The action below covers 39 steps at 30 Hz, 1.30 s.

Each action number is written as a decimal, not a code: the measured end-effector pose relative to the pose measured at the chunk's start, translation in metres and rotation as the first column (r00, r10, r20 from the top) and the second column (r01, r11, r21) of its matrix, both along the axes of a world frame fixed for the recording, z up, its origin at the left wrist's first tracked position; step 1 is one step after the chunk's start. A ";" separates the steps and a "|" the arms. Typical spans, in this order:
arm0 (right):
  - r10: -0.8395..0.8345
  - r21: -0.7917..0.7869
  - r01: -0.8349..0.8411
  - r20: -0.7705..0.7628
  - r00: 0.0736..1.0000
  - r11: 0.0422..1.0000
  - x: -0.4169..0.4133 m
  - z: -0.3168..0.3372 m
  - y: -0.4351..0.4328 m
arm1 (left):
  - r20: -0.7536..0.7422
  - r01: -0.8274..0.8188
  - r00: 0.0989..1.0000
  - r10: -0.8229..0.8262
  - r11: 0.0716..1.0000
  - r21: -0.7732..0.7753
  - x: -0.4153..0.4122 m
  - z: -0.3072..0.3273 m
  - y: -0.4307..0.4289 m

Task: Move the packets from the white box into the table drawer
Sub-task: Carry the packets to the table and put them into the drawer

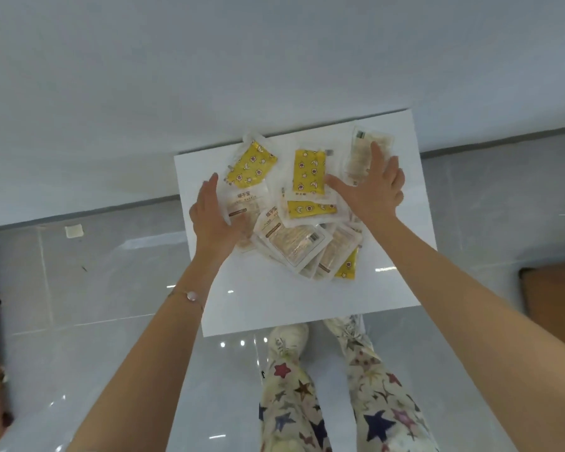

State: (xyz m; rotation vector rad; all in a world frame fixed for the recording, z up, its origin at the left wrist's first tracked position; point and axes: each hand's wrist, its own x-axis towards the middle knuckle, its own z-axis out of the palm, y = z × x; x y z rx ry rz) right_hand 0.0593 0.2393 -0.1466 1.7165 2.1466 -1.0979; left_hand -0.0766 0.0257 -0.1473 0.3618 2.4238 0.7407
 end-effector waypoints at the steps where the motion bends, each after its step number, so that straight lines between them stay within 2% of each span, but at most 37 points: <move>1: -0.007 -0.007 0.008 0.027 1.000 1.000 -0.009 -0.004 -0.001 | -0.022 0.057 0.998 -0.057 0.998 -0.020 -0.007 -0.006 0.003; 4: 0.003 -0.002 -0.003 0.096 0.995 1.000 -0.025 -0.016 -0.008 | -0.060 0.207 0.975 -0.213 0.974 -0.096 -0.027 -0.011 0.014; 7: -0.028 0.059 0.025 0.062 0.998 0.998 -0.018 -0.022 -0.006 | -0.089 0.220 0.969 -0.231 0.968 -0.119 -0.035 -0.008 0.025; 10: -0.009 0.165 0.010 -0.007 1.000 0.986 0.001 -0.021 0.000 | -0.103 0.147 0.981 -0.163 0.979 -0.141 -0.030 -0.008 0.036; 13: 0.077 0.214 -0.078 0.010 0.997 0.974 0.012 -0.020 0.007 | -0.065 0.124 0.988 -0.142 0.966 -0.227 -0.025 -0.010 0.039; 15: 0.079 0.208 -0.081 0.016 0.997 0.975 0.012 -0.019 0.012 | -0.055 0.095 0.992 -0.110 0.969 -0.228 -0.025 -0.010 0.039; 21: 0.039 0.122 -0.027 -0.102 0.994 0.992 0.002 -0.014 0.019 | -0.034 -0.034 0.999 0.029 0.983 -0.178 -0.018 -0.005 0.030; 24: 0.099 0.132 -0.097 -0.012 0.995 0.987 -0.004 -0.011 0.012 | -0.076 -0.086 0.994 0.076 0.986 -0.142 -0.011 -0.002 0.024; 26: 0.123 0.124 -0.127 0.040 0.992 0.984 -0.009 -0.011 0.009 | -0.041 -0.135 0.990 0.133 0.990 -0.046 -0.005 -0.004 0.019; 28: 0.078 0.062 -0.077 -0.008 0.997 0.995 -0.013 -0.008 0.010 | 0.025 -0.210 0.978 0.208 0.976 0.062 0.002 -0.002 0.016; 33: -0.124 -0.059 0.114 -0.239 0.963 0.992 -0.004 -0.005 0.014 | 0.050 -0.341 0.940 0.337 0.931 0.130 0.023 0.008 0.006; 39: -0.320 -0.226 0.260 -0.290 0.902 0.939 0.018 0.010 0.020 | 0.180 -0.578 0.815 0.550 0.793 0.194 0.038 0.024 -0.020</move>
